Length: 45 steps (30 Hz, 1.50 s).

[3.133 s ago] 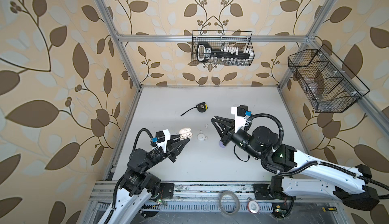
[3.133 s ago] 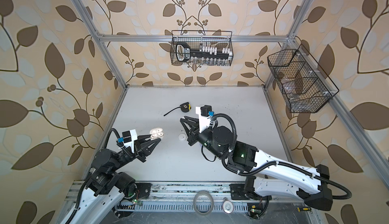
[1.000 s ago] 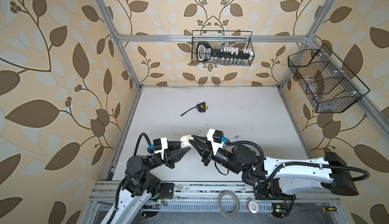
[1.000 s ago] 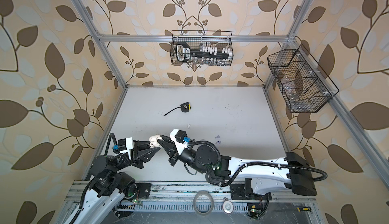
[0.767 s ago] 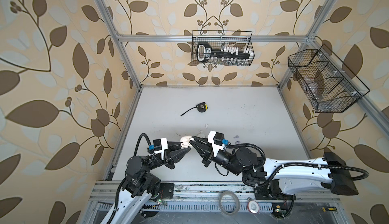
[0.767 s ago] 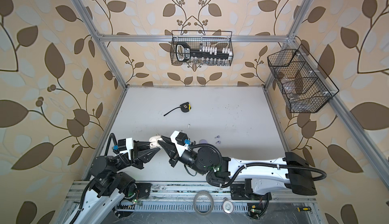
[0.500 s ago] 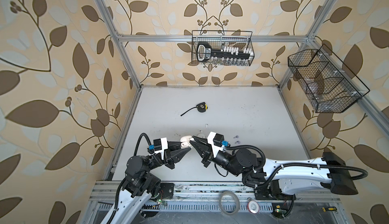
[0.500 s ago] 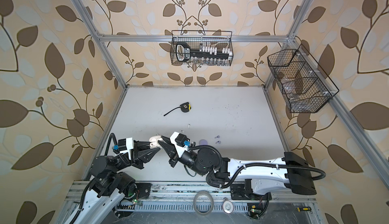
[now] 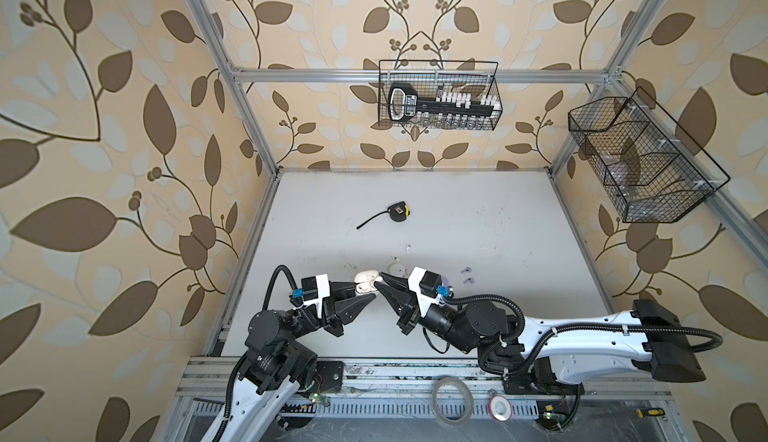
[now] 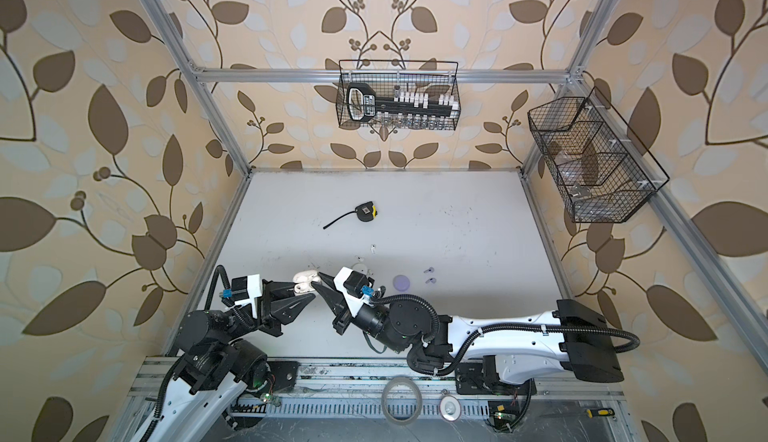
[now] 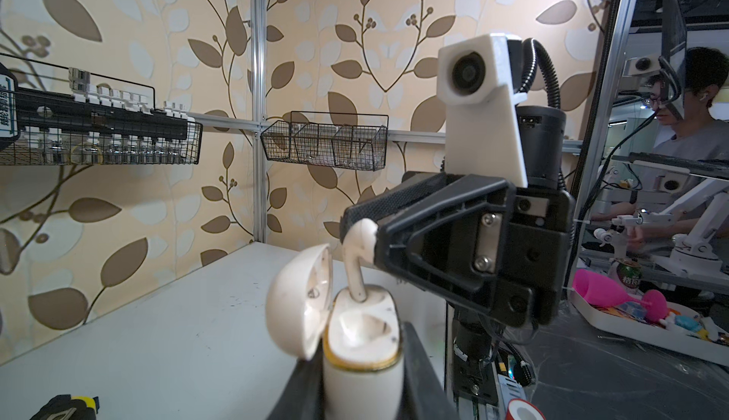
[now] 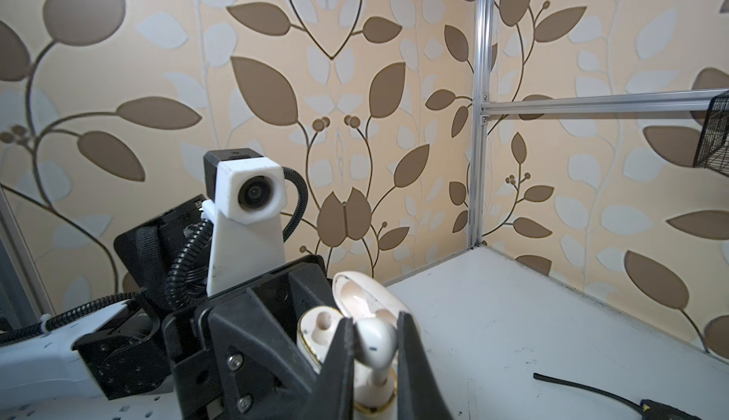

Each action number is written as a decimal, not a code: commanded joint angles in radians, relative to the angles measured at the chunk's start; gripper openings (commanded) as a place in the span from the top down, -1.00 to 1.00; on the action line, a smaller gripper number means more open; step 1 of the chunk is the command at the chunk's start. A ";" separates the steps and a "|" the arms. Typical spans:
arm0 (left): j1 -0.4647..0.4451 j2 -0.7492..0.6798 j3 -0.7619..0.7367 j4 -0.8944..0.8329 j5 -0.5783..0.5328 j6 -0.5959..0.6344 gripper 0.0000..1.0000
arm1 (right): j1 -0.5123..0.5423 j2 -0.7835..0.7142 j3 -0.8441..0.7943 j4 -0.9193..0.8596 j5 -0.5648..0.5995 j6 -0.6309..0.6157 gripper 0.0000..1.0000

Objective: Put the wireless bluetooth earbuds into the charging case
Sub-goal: 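Lower the earbud into the open cream case slot with the right gripper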

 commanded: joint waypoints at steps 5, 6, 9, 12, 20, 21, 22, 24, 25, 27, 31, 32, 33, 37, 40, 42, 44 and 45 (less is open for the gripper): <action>-0.005 -0.015 0.029 0.037 -0.070 0.001 1.00 | 0.026 0.020 -0.029 0.031 0.007 -0.040 0.86; -0.005 -0.016 0.030 0.037 -0.072 0.003 1.00 | 0.026 0.021 -0.029 0.032 0.007 -0.040 0.86; -0.005 -0.018 0.031 0.028 -0.079 0.004 1.00 | 0.031 0.024 -0.030 0.033 0.007 -0.042 0.86; -0.004 -0.020 0.031 0.020 -0.086 0.006 1.00 | 0.039 0.027 -0.032 0.036 0.008 -0.052 0.87; -0.005 -0.022 0.034 0.010 -0.095 0.006 1.00 | 0.045 0.034 -0.046 0.055 0.011 -0.067 0.86; -0.005 -0.023 0.035 0.011 -0.095 0.007 1.00 | 0.048 0.034 -0.048 0.057 0.011 -0.071 0.86; -0.005 -0.023 0.034 0.011 -0.096 0.007 1.00 | 0.048 0.034 -0.050 0.060 0.011 -0.073 0.86; -0.005 -0.023 0.035 0.009 -0.098 0.004 1.00 | 0.051 0.033 -0.058 0.072 0.010 -0.078 0.86; -0.005 -0.023 0.035 0.009 -0.098 0.004 1.00 | 0.052 0.033 -0.062 0.076 0.010 -0.080 0.86; -0.005 -0.022 0.034 0.009 -0.098 0.005 1.00 | 0.055 0.033 -0.066 0.084 0.007 -0.084 0.86; -0.005 -0.023 0.036 0.009 -0.094 0.004 1.00 | 0.058 0.040 -0.063 0.084 0.007 -0.090 0.83; -0.005 -0.024 0.036 0.009 -0.092 0.004 1.00 | 0.059 0.042 -0.061 0.084 0.011 -0.091 0.83; -0.005 -0.024 0.035 0.011 -0.090 0.004 1.00 | 0.059 0.043 -0.060 0.083 0.015 -0.091 0.80; -0.005 -0.024 0.034 0.012 -0.090 0.005 1.00 | 0.059 0.044 -0.055 0.081 0.025 -0.088 0.40; -0.006 -0.024 0.034 0.008 -0.094 0.008 1.00 | 0.059 0.032 -0.056 0.069 0.010 -0.085 0.14; -0.005 -0.024 0.034 0.005 -0.095 0.013 1.00 | 0.060 0.021 -0.058 0.062 0.007 -0.083 0.07; -0.005 -0.023 0.035 -0.001 -0.096 0.016 1.00 | 0.063 0.005 -0.057 0.045 0.005 -0.077 0.04; -0.005 -0.025 0.036 -0.002 -0.096 0.020 1.00 | 0.066 -0.006 -0.060 0.038 0.003 -0.077 0.04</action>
